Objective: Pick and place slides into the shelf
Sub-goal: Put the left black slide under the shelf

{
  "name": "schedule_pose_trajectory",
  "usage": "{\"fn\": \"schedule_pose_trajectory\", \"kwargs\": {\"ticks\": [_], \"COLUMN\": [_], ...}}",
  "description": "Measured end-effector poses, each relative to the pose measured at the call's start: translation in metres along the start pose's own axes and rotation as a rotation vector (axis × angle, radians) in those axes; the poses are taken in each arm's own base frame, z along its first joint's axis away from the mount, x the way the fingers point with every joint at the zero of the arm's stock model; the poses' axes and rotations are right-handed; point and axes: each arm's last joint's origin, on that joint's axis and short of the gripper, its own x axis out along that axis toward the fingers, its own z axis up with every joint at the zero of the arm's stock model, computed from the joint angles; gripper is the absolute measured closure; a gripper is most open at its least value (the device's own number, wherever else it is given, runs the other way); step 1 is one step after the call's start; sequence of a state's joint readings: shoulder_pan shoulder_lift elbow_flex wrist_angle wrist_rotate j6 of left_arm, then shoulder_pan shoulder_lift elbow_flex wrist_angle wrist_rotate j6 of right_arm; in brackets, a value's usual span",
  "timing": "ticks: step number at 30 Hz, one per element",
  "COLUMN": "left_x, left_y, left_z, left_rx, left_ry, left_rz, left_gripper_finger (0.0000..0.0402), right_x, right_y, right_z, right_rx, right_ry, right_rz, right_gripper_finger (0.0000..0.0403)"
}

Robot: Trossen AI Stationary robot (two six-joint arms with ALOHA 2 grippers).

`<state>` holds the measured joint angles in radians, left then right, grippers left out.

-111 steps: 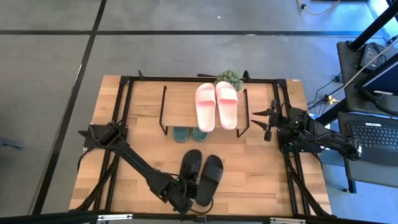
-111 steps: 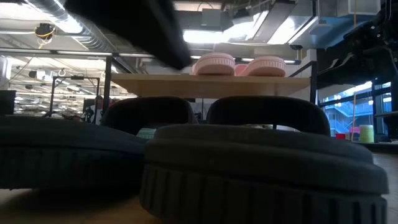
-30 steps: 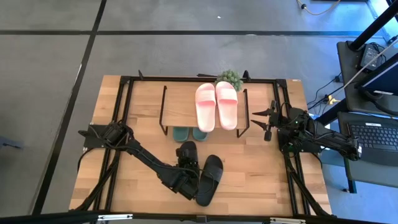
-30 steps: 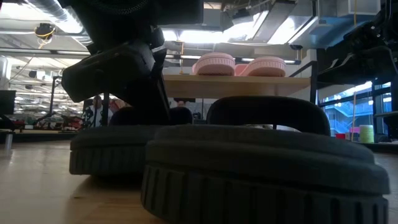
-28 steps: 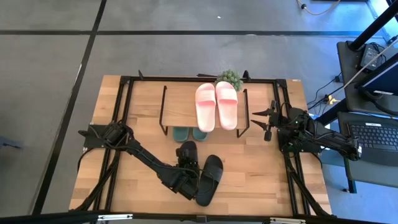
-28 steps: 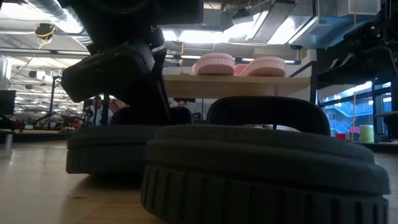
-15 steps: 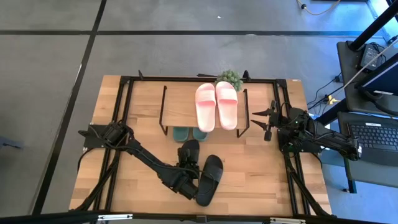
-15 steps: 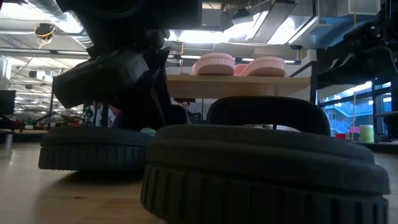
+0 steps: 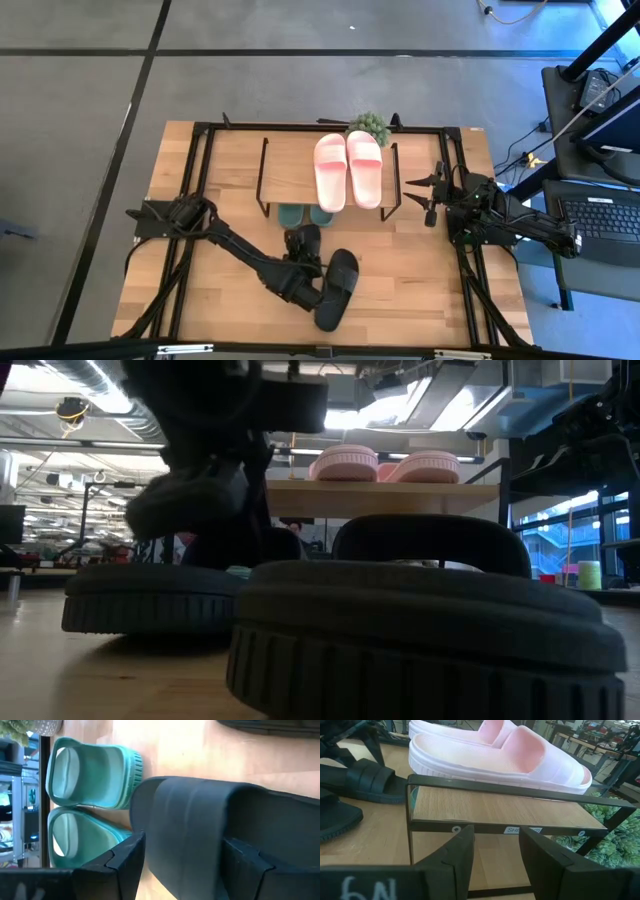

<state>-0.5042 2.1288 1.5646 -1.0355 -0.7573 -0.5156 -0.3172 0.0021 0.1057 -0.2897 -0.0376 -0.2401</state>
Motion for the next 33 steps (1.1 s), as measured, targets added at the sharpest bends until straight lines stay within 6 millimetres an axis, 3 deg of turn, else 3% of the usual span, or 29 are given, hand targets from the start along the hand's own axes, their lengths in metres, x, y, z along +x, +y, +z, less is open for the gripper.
{"fn": "schedule_pose_trajectory", "kwargs": {"ticks": [14, 33], "left_x": [0.014, 0.016], "left_y": [0.011, 0.01], "left_z": [0.011, 0.014], "left_rx": [-0.081, -0.109], "left_ry": [-0.009, -0.007], "left_rz": [-0.006, -0.062], "left_gripper_finger": [0.0184, 0.0186], "right_x": [0.0, 0.0], "right_y": [0.0, 0.0], "right_z": [0.0, 0.0], "right_rx": [0.0, 0.0], "right_ry": [0.0, 0.0], "right_rz": [0.0, 0.0], "right_gripper_finger": [0.0246, 0.0246]}}
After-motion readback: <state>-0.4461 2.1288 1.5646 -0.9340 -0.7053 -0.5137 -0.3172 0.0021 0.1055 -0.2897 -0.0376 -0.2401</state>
